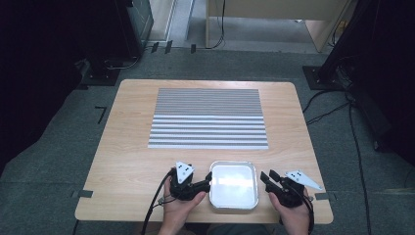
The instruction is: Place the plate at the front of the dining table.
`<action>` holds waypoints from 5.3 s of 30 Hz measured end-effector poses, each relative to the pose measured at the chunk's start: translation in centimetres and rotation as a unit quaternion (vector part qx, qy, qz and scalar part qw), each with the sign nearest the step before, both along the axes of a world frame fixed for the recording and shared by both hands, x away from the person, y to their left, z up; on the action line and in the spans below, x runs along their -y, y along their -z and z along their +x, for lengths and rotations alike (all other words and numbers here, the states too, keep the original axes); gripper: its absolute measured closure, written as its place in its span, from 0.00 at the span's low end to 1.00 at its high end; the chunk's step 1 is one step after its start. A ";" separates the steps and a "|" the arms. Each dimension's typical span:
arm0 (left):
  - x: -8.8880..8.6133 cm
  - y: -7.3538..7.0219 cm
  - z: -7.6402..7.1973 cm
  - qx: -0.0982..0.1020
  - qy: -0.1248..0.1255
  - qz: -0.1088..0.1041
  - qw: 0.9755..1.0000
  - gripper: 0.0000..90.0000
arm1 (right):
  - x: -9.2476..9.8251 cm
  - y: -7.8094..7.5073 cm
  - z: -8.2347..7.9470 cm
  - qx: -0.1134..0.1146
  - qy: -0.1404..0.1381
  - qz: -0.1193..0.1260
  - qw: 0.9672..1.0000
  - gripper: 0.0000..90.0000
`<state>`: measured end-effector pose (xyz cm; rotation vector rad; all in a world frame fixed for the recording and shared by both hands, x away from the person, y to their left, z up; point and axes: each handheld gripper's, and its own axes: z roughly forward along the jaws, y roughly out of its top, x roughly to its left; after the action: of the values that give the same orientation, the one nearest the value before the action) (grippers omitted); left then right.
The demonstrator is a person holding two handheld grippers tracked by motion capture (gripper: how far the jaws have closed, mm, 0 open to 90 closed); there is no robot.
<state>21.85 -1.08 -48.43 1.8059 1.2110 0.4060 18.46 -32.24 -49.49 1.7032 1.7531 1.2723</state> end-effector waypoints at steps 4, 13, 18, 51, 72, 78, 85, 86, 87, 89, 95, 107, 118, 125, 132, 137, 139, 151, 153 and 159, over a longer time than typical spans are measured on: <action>0.4 0.4 0.0 -0.009 0.004 0.005 1.000 0.20 | -0.2 0.1 0.0 0.005 -0.003 -0.001 1.000 0.69; 0.9 1.1 -0.5 -0.019 -0.011 -0.002 1.000 0.49 | -0.1 0.0 0.0 -0.002 -0.020 0.030 0.999 0.81; 1.2 1.3 -0.9 -0.022 0.003 -0.007 1.000 0.64 | -0.2 0.0 0.1 -0.020 -0.032 0.051 0.998 0.86; 2.1 2.1 -2.0 -0.024 0.019 0.003 1.000 0.90 | -1.8 0.9 0.2 -0.063 -0.017 0.043 0.997 0.96; 2.3 2.7 -1.7 -0.030 0.008 -0.014 0.999 0.87 | -1.7 0.1 -0.4 -0.019 -0.006 0.061 0.998 0.99; 2.5 2.7 -1.7 -0.024 0.011 -0.003 1.000 0.88 | -1.5 0.2 -0.4 -0.016 -0.003 0.059 0.998 0.99; 2.6 2.5 -1.7 -0.023 0.006 -0.004 1.000 0.89 | -1.7 0.7 -0.2 -0.035 0.003 0.050 0.998 0.98; 2.6 2.5 -1.7 -0.023 0.006 -0.004 1.000 0.90 | -1.7 0.8 -0.1 -0.038 0.003 0.049 0.998 0.98; 2.6 2.5 -1.7 -0.023 0.005 -0.004 1.000 0.90 | -1.8 0.8 -0.1 -0.040 0.004 0.050 0.998 0.97; 2.6 2.5 -1.7 -0.023 0.003 -0.004 1.000 0.90 | -1.9 1.0 -0.1 -0.043 0.004 0.048 0.998 0.96; 2.8 2.5 -1.9 -0.018 -0.006 -0.006 1.000 0.91 | -2.2 1.1 0.0 -0.046 0.010 0.039 0.998 0.96; 2.6 2.4 -1.7 -0.017 -0.010 -0.016 1.000 0.94 | -2.3 0.7 -0.2 -0.037 0.043 0.075 0.996 1.00; 3.8 2.1 -2.1 -0.006 0.002 0.000 1.000 0.85 | -1.5 0.0 -0.7 -0.021 0.079 0.091 0.992 1.00; 4.7 2.0 -2.3 -0.007 0.017 0.008 1.000 0.85 | -0.8 0.2 -0.7 -0.026 0.086 0.078 0.993 1.00; 5.3 2.3 -2.2 -0.016 0.027 0.015 0.999 0.84 | -1.4 -0.2 -1.1 -0.013 0.078 0.010 0.997 0.91; 5.5 2.6 -2.2 -0.025 0.034 0.016 0.999 0.84 | -1.5 0.2 -0.8 -0.036 0.077 0.002 0.996 0.97; 5.7 2.7 -2.2 -0.028 0.035 0.014 0.999 0.83 | -1.5 0.0 -0.8 -0.038 0.089 0.004 0.995 0.99; 5.0 1.8 -2.2 -0.013 0.029 -0.018 0.999 0.86 | -1.4 -0.2 -1.2 -0.023 0.118 0.053 0.991 1.00; 4.7 1.4 -2.1 -0.008 0.024 -0.020 0.999 0.88 | -1.5 -0.4 -1.2 -0.018 0.118 0.061 0.991 1.00; 3.7 0.5 -1.5 -0.008 0.011 -0.033 0.999 0.93 | -2.4 -0.8 -0.8 -0.006 0.112 0.062 0.992 1.00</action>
<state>20.31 -4.74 -48.94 1.7674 1.2014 0.3356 17.67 -29.87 -48.66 1.9193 1.4656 1.2942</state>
